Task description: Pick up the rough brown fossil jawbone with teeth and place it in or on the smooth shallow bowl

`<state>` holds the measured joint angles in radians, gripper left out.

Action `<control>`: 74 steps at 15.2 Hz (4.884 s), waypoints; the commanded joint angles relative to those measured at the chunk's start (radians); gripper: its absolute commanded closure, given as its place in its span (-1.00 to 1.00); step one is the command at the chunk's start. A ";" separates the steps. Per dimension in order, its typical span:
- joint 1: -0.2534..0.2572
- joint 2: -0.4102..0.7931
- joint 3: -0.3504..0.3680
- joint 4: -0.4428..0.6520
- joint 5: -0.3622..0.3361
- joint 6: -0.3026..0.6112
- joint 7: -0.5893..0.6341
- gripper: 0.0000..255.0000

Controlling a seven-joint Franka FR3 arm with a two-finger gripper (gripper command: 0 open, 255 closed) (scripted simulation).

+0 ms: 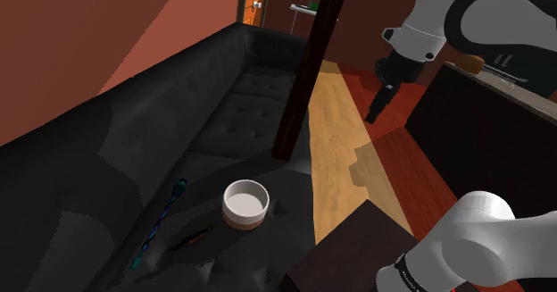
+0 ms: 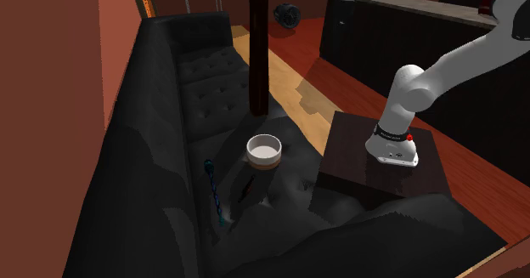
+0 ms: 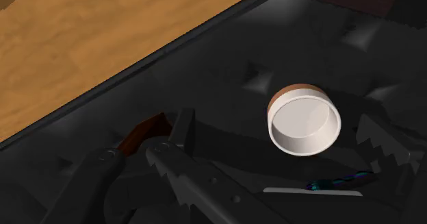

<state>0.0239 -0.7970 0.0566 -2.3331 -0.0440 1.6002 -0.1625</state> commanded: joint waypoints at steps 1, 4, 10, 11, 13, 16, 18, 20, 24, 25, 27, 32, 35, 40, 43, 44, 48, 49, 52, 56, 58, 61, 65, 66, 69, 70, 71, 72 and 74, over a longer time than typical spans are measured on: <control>0.000 0.000 0.000 0.000 0.000 0.000 0.000 -1.00; 0.026 0.073 -0.003 -0.026 0.004 0.094 -0.047 -1.00; 0.076 0.242 -0.002 -0.047 0.015 0.273 -0.141 -1.00; 0.084 0.272 -0.001 -0.047 0.017 0.301 -0.157 -1.00; 0.100 0.335 0.002 -0.043 0.021 0.355 -0.188 -1.00; 0.123 0.432 0.009 -0.029 0.026 0.432 -0.235 -1.00; 0.137 0.498 0.015 -0.015 0.030 0.480 -0.265 -1.00; 0.151 0.565 0.023 0.002 0.033 0.525 -0.296 -1.00; 0.177 0.699 0.041 0.048 0.036 0.604 -0.354 -1.00; 0.183 0.732 0.046 0.061 0.036 0.622 -0.367 -1.00; 0.195 0.799 0.058 0.090 0.034 0.655 -0.394 -1.00; 0.224 0.965 0.088 0.173 0.021 0.725 -0.455 -1.00; 0.243 1.063 0.106 0.230 0.006 0.757 -0.487 -1.00; 0.280 1.224 0.133 0.335 -0.027 0.796 -0.536 -1.00; 0.306 1.319 0.147 0.403 -0.050 0.811 -0.565 -1.00; 0.315 1.350 0.151 0.427 -0.058 0.815 -0.574 -1.00; 0.355 1.474 0.166 0.527 -0.090 0.824 -0.613 -1.00; 0.366 1.504 0.170 0.553 -0.098 0.825 -0.623 -1.00; 0.398 1.595 0.180 0.633 -0.121 0.825 -0.654 -1.00; 0.407 1.637 0.172 0.645 -0.128 0.855 -0.649 -1.00; 0.411 1.658 0.168 0.652 -0.132 0.869 -0.647 -1.00; 0.414 1.676 0.164 0.659 -0.134 0.880 -0.646 -1.00; 0.414 1.676 0.164 0.659 -0.134 0.880 -0.646 -1.00; 0.414 1.676 0.164 0.659 -0.134 0.880 -0.646 -1.00; 0.414 1.676 0.164 0.659 -0.134 0.880 -0.646 1.00; 0.414 1.676 0.164 0.659 -0.134 0.880 -0.646 1.00; 0.414 1.676 0.164 0.659 -0.134 0.880 -0.646 1.00; 0.414 1.676 0.164 0.659 -0.134 0.880 -0.646 1.00; 0.414 1.675 0.164 0.658 -0.134 0.880 -0.646 1.00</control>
<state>0.4381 0.8784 0.2210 -1.6745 -0.1781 2.4804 -0.8083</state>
